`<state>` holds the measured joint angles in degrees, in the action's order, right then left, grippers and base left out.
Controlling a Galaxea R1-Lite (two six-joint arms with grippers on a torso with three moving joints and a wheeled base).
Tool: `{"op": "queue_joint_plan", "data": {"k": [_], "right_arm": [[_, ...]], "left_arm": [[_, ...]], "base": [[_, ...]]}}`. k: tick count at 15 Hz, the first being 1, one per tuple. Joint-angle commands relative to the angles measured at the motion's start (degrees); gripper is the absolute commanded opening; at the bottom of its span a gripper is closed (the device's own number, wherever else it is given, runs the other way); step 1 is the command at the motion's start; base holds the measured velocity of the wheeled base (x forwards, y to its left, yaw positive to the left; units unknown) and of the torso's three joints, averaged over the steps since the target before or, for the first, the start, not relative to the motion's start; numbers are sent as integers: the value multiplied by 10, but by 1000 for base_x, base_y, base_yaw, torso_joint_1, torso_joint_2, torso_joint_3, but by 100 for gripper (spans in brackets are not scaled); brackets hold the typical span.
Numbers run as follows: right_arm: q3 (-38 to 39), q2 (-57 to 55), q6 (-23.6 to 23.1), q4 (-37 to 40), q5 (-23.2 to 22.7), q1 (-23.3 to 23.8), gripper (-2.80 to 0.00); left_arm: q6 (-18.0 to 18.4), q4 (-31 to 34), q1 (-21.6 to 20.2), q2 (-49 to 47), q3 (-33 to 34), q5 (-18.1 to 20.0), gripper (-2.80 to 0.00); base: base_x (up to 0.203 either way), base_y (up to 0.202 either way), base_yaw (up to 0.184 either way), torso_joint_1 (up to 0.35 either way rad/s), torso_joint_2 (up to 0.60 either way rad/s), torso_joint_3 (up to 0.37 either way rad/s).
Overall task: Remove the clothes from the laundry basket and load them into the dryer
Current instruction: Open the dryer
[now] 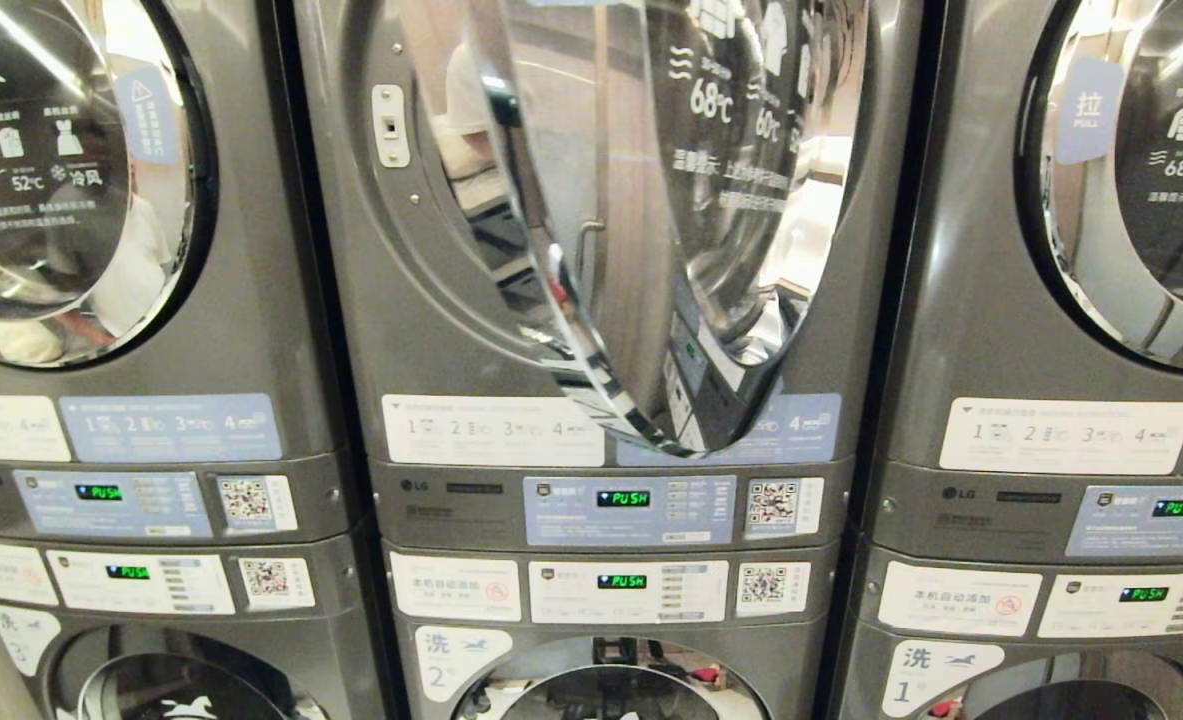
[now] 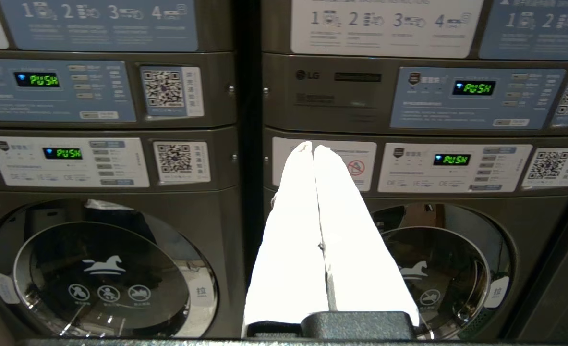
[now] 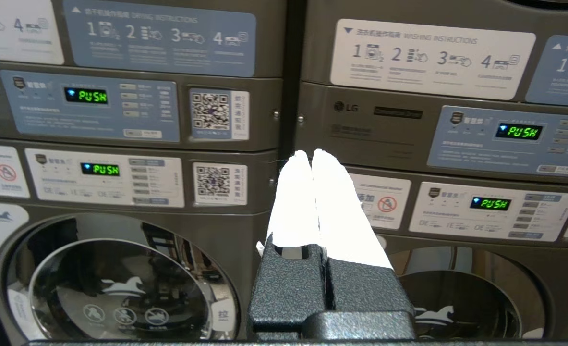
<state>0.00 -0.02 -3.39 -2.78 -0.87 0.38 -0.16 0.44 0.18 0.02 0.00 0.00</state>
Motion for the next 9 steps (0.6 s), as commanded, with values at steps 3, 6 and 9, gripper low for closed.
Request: {"op": "queue_joint_plan", "data": {"k": [3, 6, 9], "right_arm": [[11, 0, 0, 0, 0, 0, -280], [11, 0, 0, 0, 0, 0, -280], [11, 0, 0, 0, 0, 0, -280]], "left_arm": [[0, 0, 0, 1, 1, 0, -280], [0, 0, 0, 1, 1, 0, -280], [0, 0, 0, 1, 1, 0, -280]], "base": [[0, -196, 1, 0, 5, 1], [0, -198, 4, 1, 1, 5], [0, -197, 0, 4, 4, 1]]}}
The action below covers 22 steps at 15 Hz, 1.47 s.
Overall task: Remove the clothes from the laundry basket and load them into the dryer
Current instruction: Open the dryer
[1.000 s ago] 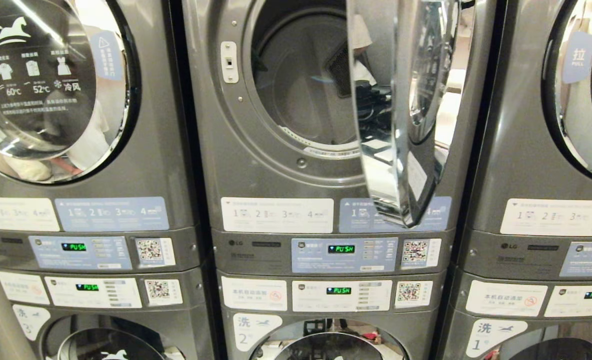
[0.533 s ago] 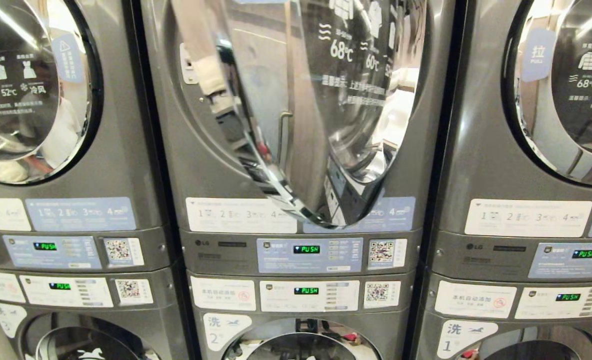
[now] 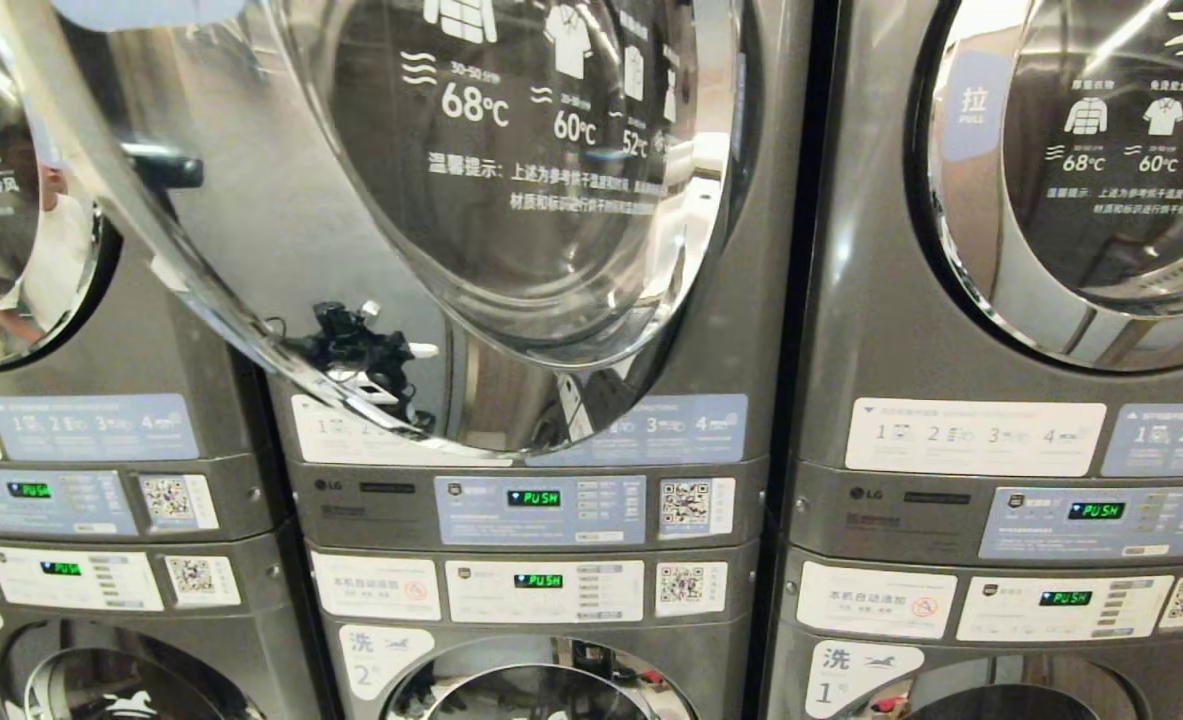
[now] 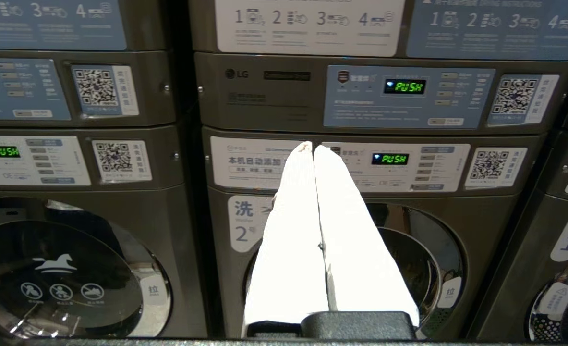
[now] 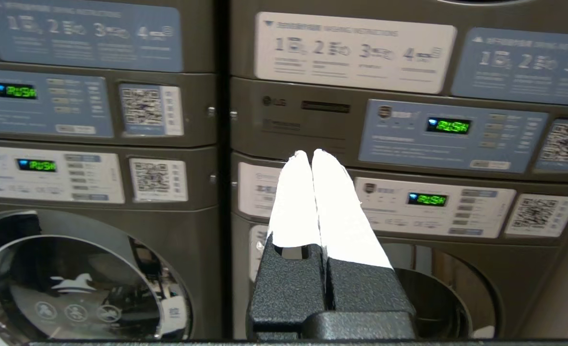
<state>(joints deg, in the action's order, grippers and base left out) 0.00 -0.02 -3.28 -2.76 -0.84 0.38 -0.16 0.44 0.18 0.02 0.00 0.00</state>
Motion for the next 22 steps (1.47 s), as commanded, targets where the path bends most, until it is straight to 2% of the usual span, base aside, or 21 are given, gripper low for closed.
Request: {"op": "queue_joint_plan", "data": {"k": [1, 8, 22], "right_arm": [[11, 0, -1, 0, 0, 1, -280], [11, 0, -1, 0, 0, 0, -280], [11, 0, -1, 0, 0, 0, -280]], "left_arm": [[0, 0, 0, 1, 1, 0, -280], [-1, 1, 0, 1, 1, 0, -280], [-3, 1, 0, 1, 1, 0, -280]], "base": [[0, -192, 3, 2, 0, 2], [0, -178, 1, 2, 3, 4], [0, 0, 0, 0, 0, 0]]}}
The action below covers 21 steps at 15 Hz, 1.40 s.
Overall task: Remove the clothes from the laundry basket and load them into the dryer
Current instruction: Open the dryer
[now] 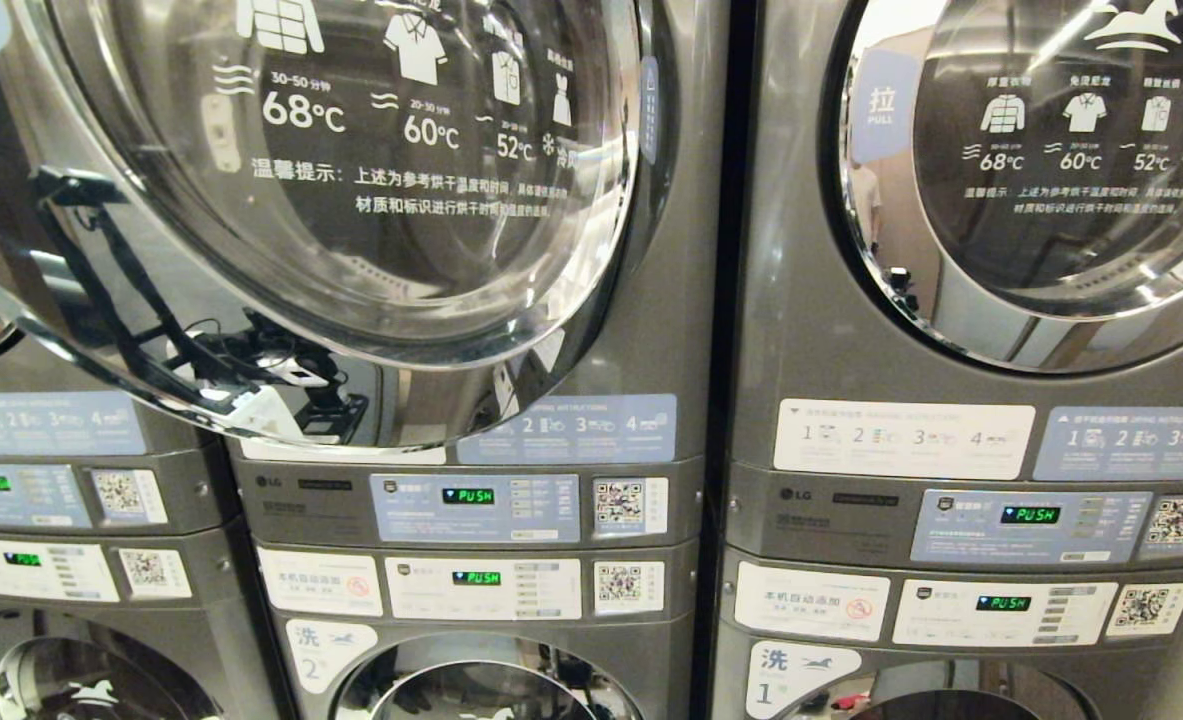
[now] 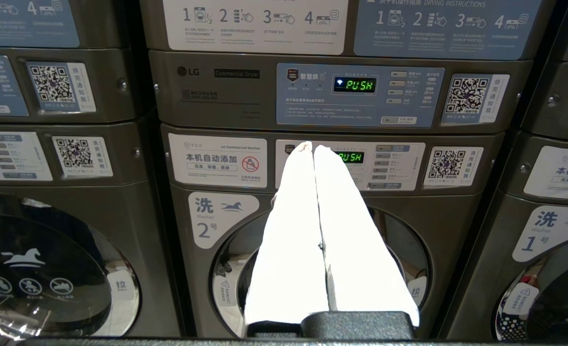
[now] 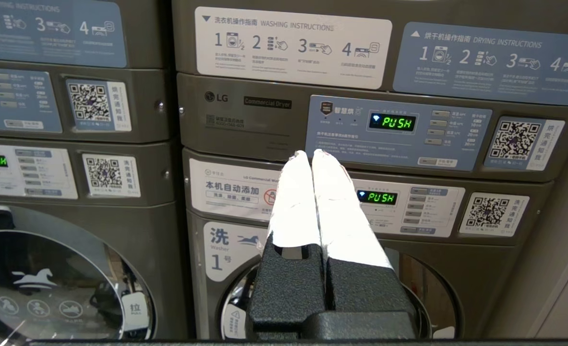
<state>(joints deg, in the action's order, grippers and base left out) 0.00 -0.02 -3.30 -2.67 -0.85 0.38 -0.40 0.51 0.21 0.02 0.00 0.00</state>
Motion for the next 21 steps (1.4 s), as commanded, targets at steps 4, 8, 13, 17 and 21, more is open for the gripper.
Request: {"op": "queue_joint_plan", "data": {"k": [4, 8, 13, 17, 21], "right_arm": [[10, 0, -2, 0, -1, 0, -280], [10, 0, -2, 0, -1, 0, -280], [10, 0, -2, 1, -1, 0, -280], [10, 0, -1, 0, -1, 0, -280], [11, 0, 2, -1, -1, 0, -280]], "left_arm": [[1, -1, 0, 1, 0, 0, -280], [1, 0, 0, 1, 1, 0, -280], [1, 0, 0, 1, 1, 0, -280], [4, -1, 0, 1, 0, 0, -280], [21, -12, 0, -5, -95, 23, -280]], "base": [[0, 0, 0, 0, 0, 0], [0, 0, 0, 3, 2, 54], [0, 0, 0, 0, 0, 173], [0, 0, 0, 0, 2, 25], [0, 0, 0, 0, 0, 0]]}}
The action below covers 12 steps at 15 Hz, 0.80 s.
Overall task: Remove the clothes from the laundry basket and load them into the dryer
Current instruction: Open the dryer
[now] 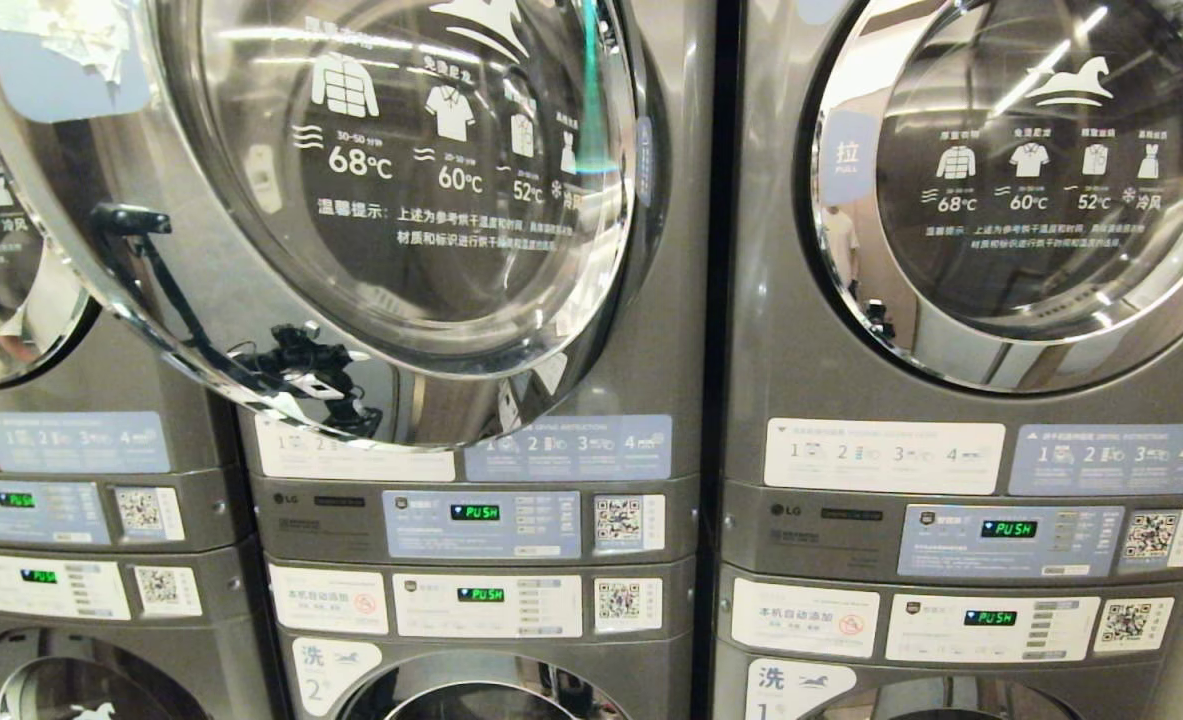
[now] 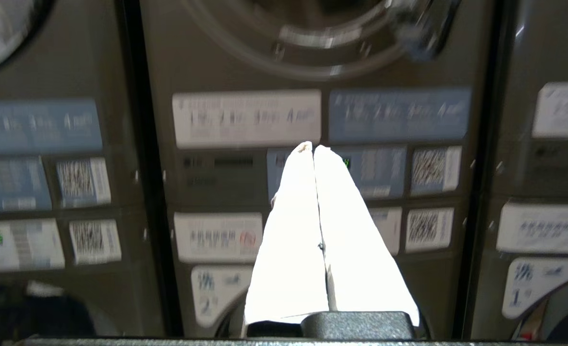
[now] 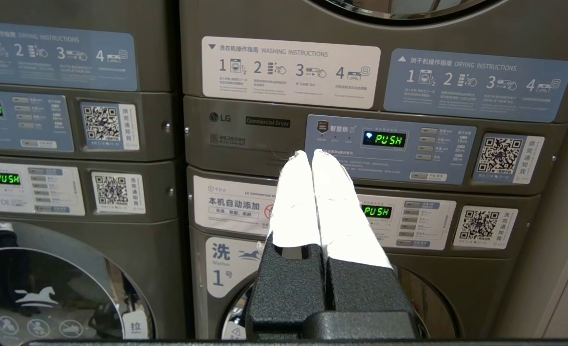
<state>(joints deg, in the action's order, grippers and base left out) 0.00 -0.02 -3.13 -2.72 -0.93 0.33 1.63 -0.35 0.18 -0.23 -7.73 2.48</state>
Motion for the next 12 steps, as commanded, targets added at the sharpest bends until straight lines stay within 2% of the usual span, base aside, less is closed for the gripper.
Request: {"op": "queue_joint_plan", "data": {"k": [1, 5, 7, 12], "right_arm": [[10, 0, -2, 1, 0, 0, -280], [10, 0, -2, 1, -1, 0, -280], [11, 0, -3, -1, -1, 0, -280], [11, 0, 1, -1, 0, 0, -280]], "left_arm": [[1, 7, 0, -23, -71, 8, -280], [-10, 17, 22, -216, -248, 31, -280], [-17, 0, 35, -306, -287, 34, -280], [-20, -129, 34, -504, -358, 1, -280]], "base": [[0, 0, 0, 0, 0, 0], [0, 0, 0, 0, 0, 0], [0, 0, 0, 0, 0, 0], [0, 0, 0, 0, 0, 0]]}}
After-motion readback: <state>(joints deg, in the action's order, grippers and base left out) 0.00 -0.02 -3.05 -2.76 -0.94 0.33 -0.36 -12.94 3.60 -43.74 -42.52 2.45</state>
